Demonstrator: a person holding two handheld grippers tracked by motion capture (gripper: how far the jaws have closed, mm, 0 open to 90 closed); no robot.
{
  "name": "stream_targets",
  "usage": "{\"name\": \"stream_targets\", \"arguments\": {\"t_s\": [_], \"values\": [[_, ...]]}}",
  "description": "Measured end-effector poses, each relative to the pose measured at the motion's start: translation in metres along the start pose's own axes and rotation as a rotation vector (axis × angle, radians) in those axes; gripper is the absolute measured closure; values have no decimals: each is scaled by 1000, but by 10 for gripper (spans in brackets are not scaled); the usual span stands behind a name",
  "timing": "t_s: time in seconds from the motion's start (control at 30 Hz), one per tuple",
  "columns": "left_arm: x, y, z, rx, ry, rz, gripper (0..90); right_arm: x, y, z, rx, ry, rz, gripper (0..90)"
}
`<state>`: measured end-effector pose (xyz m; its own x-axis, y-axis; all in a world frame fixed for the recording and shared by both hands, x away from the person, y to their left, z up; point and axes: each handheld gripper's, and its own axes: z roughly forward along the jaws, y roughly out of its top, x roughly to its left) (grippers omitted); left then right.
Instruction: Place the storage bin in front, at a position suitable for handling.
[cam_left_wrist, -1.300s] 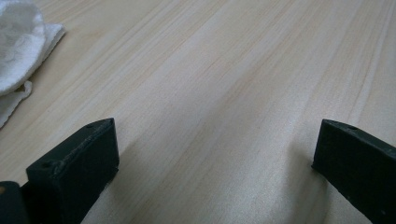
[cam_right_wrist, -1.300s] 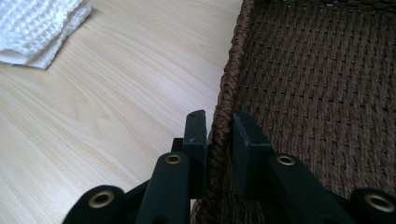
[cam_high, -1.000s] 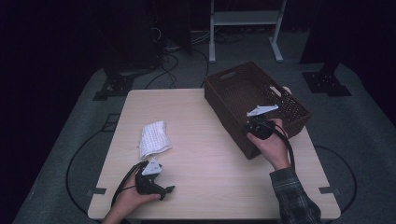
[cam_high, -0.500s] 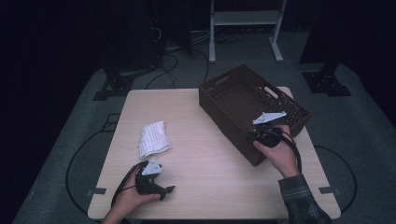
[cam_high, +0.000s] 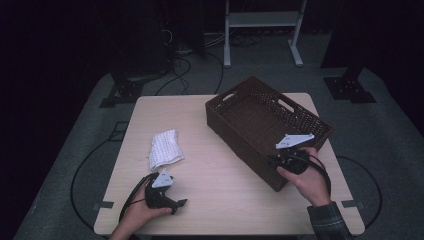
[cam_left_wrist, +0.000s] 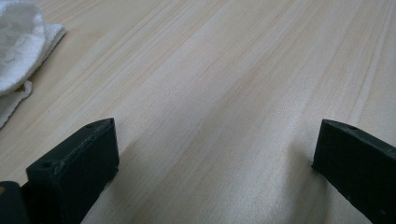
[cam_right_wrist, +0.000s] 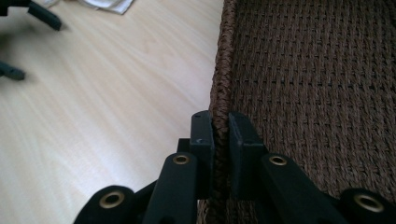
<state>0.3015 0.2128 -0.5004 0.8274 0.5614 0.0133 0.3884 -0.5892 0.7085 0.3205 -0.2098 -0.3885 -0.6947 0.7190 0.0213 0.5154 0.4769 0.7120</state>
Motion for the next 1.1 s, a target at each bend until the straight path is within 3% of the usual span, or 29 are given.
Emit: {"name": "stream_targets", "arguments": {"t_s": [0.1, 0.3, 0.57, 0.73, 0.9, 1.0, 1.1], "values": [[0, 0, 0, 0, 0, 1, 0, 10, -5, -5, 4, 6, -18, 810], [0, 0, 0, 3, 0, 4, 0, 14, -9, -10, 11, -2, -25, 810], [0, 0, 0, 4, 0, 4, 0, 12, 6, -8, -32, -5, -36, 731], [0, 0, 0, 1, 0, 0, 0, 10, 30, 9, -47, 5, -48, 685], [0, 0, 0, 1, 0, 0, 0, 8, 39, 27, -33, 1, -46, 671], [0, 0, 0, 0, 1, 2, 0, 6, 43, 35, 40, -8, -36, 689], [0, 0, 0, 1, 1, 3, 0, 4, 44, 35, 39, 8, -29, 713]]}}
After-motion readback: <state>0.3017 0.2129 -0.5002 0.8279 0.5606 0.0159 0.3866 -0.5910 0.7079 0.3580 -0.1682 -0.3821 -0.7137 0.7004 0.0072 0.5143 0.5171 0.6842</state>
